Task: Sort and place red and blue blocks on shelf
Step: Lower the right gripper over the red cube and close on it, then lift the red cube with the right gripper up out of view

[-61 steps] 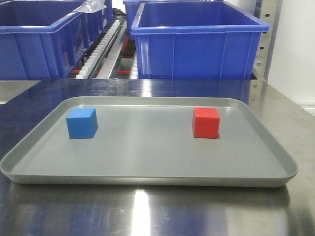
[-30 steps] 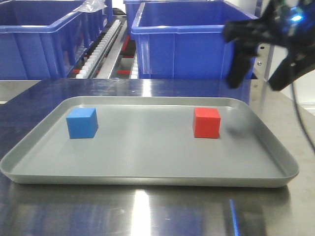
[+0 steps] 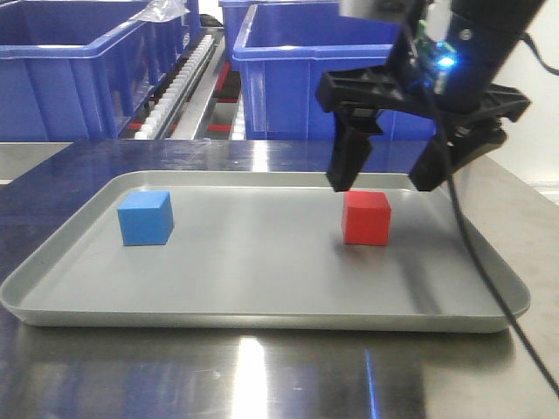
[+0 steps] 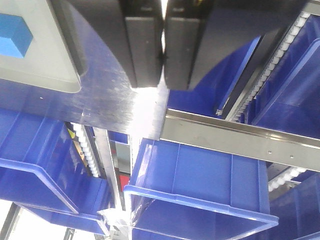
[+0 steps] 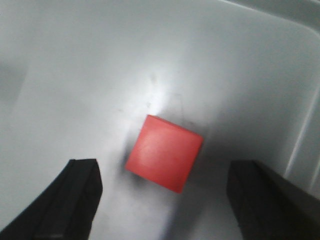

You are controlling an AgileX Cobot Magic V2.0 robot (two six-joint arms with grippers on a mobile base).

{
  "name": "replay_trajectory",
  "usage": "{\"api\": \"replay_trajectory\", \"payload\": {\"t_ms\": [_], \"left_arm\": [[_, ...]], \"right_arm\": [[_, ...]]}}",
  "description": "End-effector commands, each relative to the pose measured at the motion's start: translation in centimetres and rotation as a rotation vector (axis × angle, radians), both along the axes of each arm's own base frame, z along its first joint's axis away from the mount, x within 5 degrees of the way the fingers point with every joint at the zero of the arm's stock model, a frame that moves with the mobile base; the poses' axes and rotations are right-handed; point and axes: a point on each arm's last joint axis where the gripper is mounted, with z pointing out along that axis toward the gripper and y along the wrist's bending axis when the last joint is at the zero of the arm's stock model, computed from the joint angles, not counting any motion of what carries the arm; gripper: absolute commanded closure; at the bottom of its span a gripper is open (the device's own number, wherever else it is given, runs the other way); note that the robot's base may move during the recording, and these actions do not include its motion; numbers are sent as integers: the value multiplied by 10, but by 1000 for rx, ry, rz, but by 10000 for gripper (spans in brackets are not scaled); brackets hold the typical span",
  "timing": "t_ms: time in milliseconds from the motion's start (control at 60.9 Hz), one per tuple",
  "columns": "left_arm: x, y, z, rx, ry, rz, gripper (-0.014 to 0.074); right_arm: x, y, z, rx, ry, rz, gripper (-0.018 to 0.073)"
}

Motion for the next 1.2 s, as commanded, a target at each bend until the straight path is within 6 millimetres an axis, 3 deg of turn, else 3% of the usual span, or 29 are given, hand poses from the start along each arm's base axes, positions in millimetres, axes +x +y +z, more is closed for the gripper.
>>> {"api": "replay_trajectory", "payload": {"t_ms": [0, 509, 722, 821, 1100, 1182], "left_arm": [[0, 0, 1, -9, -77, -4, 452], [0, 0, 1, -9, -77, -4, 452], [0, 0, 1, -9, -77, -4, 452], [0, 0, 1, -9, -77, -4, 452], [0, 0, 1, -9, -77, -4, 452], [0, 0, 1, -9, -77, -4, 452]], "right_arm": [[6, 5, 26, 51, -79, 0, -64], [23, 17, -2, -19, 54, 15, -64], [27, 19, -4, -7, 28, 12, -39], [27, 19, -3, -4, 21, 11, 50], [26, 18, 2, 4, 9, 10, 509], [25, 17, 14, 20, -19, 11, 501]]}}
